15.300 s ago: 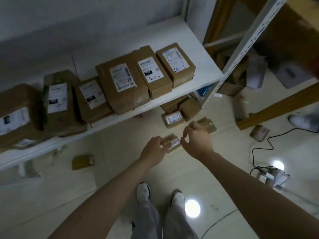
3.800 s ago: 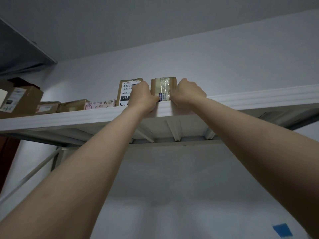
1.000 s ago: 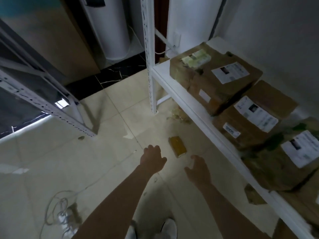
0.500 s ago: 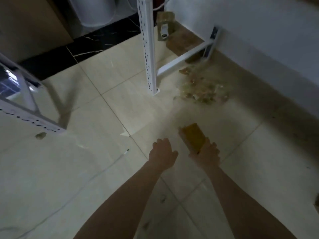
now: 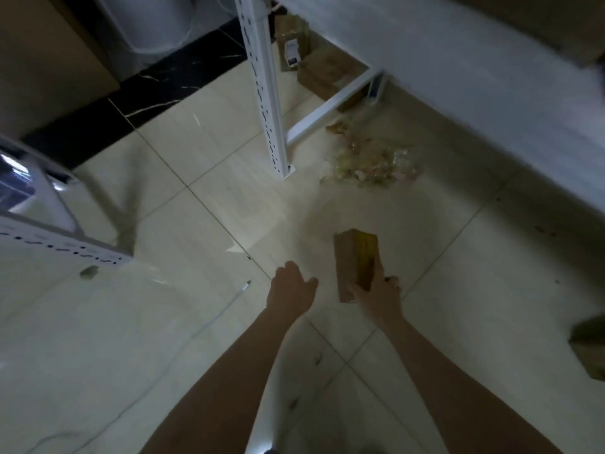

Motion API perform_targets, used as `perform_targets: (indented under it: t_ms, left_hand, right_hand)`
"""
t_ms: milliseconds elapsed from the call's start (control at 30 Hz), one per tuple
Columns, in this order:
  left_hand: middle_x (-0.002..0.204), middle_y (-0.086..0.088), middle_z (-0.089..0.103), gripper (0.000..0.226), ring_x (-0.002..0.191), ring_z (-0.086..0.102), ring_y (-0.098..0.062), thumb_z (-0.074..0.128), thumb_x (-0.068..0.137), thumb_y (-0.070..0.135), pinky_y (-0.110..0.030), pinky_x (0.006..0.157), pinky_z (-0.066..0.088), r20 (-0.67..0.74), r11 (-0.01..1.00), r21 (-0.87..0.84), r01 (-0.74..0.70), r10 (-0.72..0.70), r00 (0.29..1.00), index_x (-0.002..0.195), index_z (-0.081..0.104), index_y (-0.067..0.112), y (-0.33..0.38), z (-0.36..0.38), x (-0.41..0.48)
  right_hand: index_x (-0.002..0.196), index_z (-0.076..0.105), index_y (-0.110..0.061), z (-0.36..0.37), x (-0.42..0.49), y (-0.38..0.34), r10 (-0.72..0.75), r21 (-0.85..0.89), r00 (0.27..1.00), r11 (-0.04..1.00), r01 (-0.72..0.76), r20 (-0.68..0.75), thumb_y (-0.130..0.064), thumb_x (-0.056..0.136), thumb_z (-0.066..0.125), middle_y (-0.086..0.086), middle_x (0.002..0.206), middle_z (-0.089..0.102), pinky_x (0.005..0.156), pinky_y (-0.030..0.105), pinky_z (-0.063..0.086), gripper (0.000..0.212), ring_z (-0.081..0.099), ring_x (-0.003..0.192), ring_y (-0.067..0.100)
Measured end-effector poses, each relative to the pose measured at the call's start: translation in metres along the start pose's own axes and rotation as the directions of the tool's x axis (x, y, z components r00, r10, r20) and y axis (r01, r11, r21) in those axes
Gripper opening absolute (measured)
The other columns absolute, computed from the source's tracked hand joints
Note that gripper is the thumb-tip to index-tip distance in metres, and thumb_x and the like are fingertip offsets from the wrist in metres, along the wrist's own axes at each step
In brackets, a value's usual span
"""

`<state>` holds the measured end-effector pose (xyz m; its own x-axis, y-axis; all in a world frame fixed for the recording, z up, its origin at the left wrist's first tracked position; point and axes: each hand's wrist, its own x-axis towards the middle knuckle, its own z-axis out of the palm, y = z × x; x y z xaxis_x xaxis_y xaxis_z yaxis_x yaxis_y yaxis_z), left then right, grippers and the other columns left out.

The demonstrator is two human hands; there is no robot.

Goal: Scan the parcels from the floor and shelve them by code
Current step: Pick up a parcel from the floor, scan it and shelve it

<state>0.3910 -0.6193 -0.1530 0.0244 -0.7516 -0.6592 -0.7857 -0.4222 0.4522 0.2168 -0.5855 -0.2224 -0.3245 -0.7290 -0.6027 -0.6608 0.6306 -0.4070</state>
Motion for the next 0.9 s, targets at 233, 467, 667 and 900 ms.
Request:
perform_targets:
  t_ms: [233, 467, 667, 900]
  left_hand:
    - [0.144, -0.013, 0.05, 0.058, 0.129, 0.051, -0.027, 0.055, 0.1, 0.04, -0.032, 0.098, 0.043, -0.022, 0.945, -0.326, 0.031, -0.041, 0.999, 0.144, 0.039, 0.005, 0.093, -0.129, -0.155]
    - [0.104, -0.02, 0.061, 0.039, 0.101, 0.061, -0.033, 0.064, 0.093, 0.044, -0.041, 0.097, 0.049, 0.098, 0.776, -0.614, 0.143, -0.105, 0.99, 0.107, 0.063, 0.008, 0.189, -0.262, -0.331]
    - [0.079, 0.002, 0.05, 0.027, 0.086, 0.052, -0.019, 0.056, 0.101, 0.031, -0.036, 0.084, 0.044, 0.167, 0.803, -0.596, 0.011, 0.11, 0.98, 0.077, 0.054, 0.018, 0.259, -0.311, -0.475]
    - [0.086, 0.009, 0.069, 0.034, 0.081, 0.063, -0.008, 0.064, 0.083, 0.062, -0.027, 0.071, 0.047, 0.437, 0.871, -0.483, -0.092, 0.331, 0.837, 0.089, 0.069, 0.029, 0.321, -0.274, -0.619]
  right_hand:
    - [0.154, 0.019, -0.028, -0.139, -0.175, -0.115, -0.137, 0.162, 0.99, 0.977, 0.142, -0.043, -0.051, 0.085, 0.067, 0.013, 0.123, 0.045, 0.094, 0.048, 0.05, 0.087, 0.052, 0.106, 0.033]
    - [0.143, 0.037, -0.033, -0.292, -0.354, -0.185, -0.117, 0.405, 0.991, 0.904, 0.134, -0.067, -0.053, 0.082, 0.069, 0.003, 0.116, 0.058, 0.083, 0.033, 0.053, 0.072, 0.061, 0.094, 0.018]
    - [0.127, 0.058, -0.022, -0.403, -0.503, -0.185, 0.148, 0.891, 0.983, 0.452, 0.034, -0.113, -0.036, 0.095, 0.063, 0.007, 0.109, 0.069, 0.089, 0.044, 0.055, 0.035, 0.068, 0.095, 0.025]
    - [0.108, 0.069, -0.014, -0.453, -0.63, -0.142, 0.331, 0.98, 0.925, 0.01, 0.196, -0.188, -0.04, 0.098, 0.053, 0.011, 0.092, 0.076, 0.086, 0.042, 0.054, 0.032, 0.07, 0.092, 0.027]
